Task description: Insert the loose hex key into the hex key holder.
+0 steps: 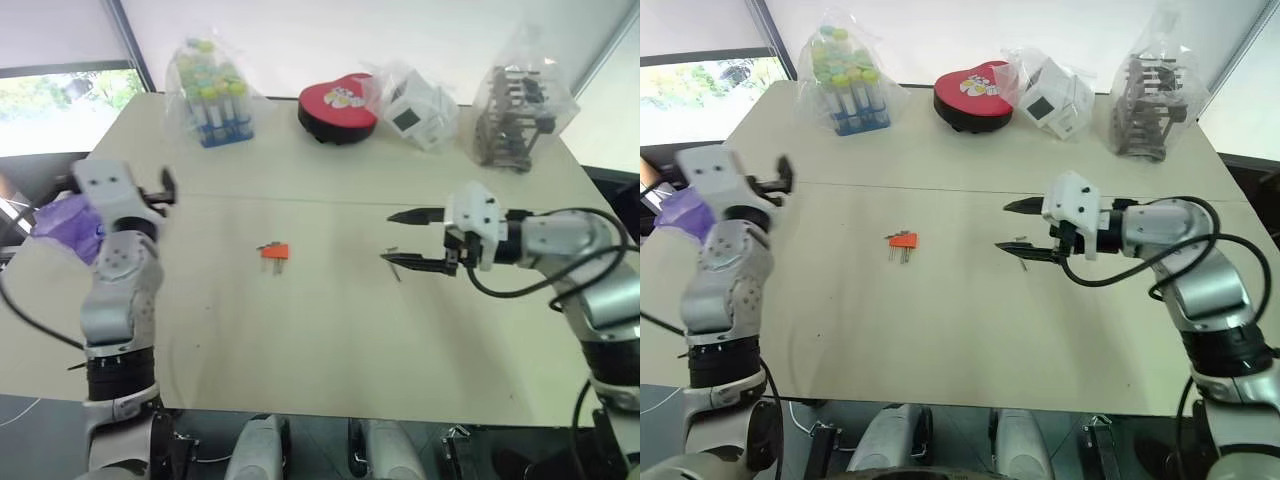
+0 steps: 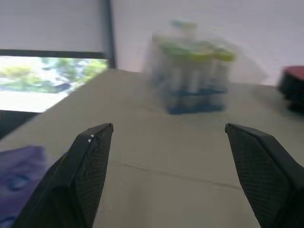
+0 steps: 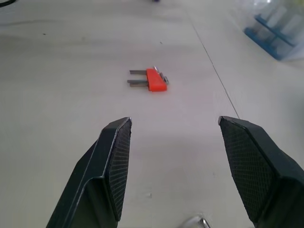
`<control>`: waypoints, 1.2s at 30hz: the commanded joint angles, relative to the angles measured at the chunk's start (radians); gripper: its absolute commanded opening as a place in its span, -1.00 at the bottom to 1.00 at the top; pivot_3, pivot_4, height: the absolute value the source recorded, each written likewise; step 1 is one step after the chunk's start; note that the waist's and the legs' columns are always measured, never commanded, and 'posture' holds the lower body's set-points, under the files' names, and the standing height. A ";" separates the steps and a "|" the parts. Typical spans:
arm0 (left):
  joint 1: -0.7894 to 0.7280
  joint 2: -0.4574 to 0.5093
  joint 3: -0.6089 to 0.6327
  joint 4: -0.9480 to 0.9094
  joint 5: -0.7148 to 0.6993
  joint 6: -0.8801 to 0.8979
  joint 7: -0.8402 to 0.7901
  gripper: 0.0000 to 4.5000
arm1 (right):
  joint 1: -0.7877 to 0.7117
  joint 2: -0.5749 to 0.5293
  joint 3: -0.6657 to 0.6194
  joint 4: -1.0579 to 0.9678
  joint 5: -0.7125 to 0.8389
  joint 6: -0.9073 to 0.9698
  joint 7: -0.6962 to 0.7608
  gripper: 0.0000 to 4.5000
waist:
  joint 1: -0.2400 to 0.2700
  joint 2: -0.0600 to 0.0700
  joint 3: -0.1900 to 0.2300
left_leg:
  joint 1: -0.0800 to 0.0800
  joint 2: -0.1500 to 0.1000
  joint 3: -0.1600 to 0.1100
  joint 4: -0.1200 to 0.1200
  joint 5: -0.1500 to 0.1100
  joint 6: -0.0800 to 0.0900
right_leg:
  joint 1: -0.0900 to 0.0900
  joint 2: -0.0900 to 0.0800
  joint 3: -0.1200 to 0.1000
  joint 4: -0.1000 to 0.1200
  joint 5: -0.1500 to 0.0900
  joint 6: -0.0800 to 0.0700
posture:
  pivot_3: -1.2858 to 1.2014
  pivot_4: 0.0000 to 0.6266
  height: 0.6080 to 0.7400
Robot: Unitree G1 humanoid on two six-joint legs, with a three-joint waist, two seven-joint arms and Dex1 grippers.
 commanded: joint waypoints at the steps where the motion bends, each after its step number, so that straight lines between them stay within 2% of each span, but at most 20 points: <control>1: 0.059 0.116 0.000 -0.064 -0.087 0.051 -0.229 0.75 | -0.117 0.084 0.060 0.139 -0.046 -0.087 0.041 0.34 | -0.019 0.000 0.000 | 0.000 0.001 0.000 0.000 0.000 0.000 | 0.000 0.001 0.000 0.000 0.000 0.000 | 0.03 -0.52 1.00; 5: 0.189 0.274 0.013 -0.121 -0.202 0.137 -0.480 0.75 | -0.236 0.220 0.131 0.347 -0.122 -0.223 0.055 0.34 | -0.027 0.002 0.001 | 0.001 0.004 0.000 -0.001 0.000 0.000 | -0.001 0.006 0.002 0.001 0.000 -0.001 | 0.03 -0.52 1.00; 8: 0.269 0.348 0.049 -0.162 -0.257 0.177 -0.577 0.75 | -0.298 0.326 0.168 0.504 -0.180 -0.339 0.040 0.34 | -0.021 0.002 0.001 | 0.001 0.005 0.000 -0.002 0.000 0.000 | -0.002 0.007 0.002 0.002 0.000 -0.001 | 0.03 -0.52 1.00; 12: 0.329 0.391 0.106 -0.204 -0.314 0.227 -0.619 0.75 | -0.351 0.426 0.219 0.684 -0.257 -0.471 0.043 0.34 | -0.013 0.002 0.001 | 0.001 0.006 -0.002 -0.002 0.000 -0.001 | -0.002 0.006 0.002 0.001 0.000 -0.002 | 0.03 -0.52 1.00; 18: 0.394 0.416 0.151 -0.276 -0.365 0.285 -0.635 0.75 | -0.413 0.561 0.274 0.935 -0.363 -0.633 0.001 0.34 | -0.021 0.002 0.002 | 0.000 0.004 0.000 -0.002 0.001 -0.001 | -0.001 0.000 0.002 0.001 0.000 -0.001 | 0.03 -0.52 1.00; 24: 0.434 0.417 0.172 -0.323 -0.383 0.307 -0.624 0.75 | -0.497 0.667 0.277 1.180 -0.470 -0.766 -0.173 0.34 | -0.025 0.003 0.002 | 0.001 0.004 -0.001 -0.002 0.001 -0.002 | -0.002 0.000 0.001 0.001 0.000 -0.002 | 0.03 -0.52 1.00; 28: 0.448 0.412 0.177 -0.343 -0.386 0.314 -0.614 0.75 | -0.537 0.697 0.269 1.277 -0.513 -0.811 -0.249 0.34 | -0.025 0.003 0.002 | 0.001 0.004 -0.001 -0.003 0.001 -0.003 | -0.002 -0.001 0.001 0.001 -0.001 -0.003 | 0.03 -0.52 1.00; 36: 0.466 0.410 0.175 -0.361 -0.381 0.307 -0.598 0.75 | -0.554 0.715 0.264 1.364 -0.560 -0.826 -0.289 0.34 | -0.032 0.003 0.002 | 0.001 0.003 -0.001 -0.003 0.001 -0.003 | -0.002 -0.006 0.001 0.002 -0.001 -0.004 | 0.03 -0.52 1.00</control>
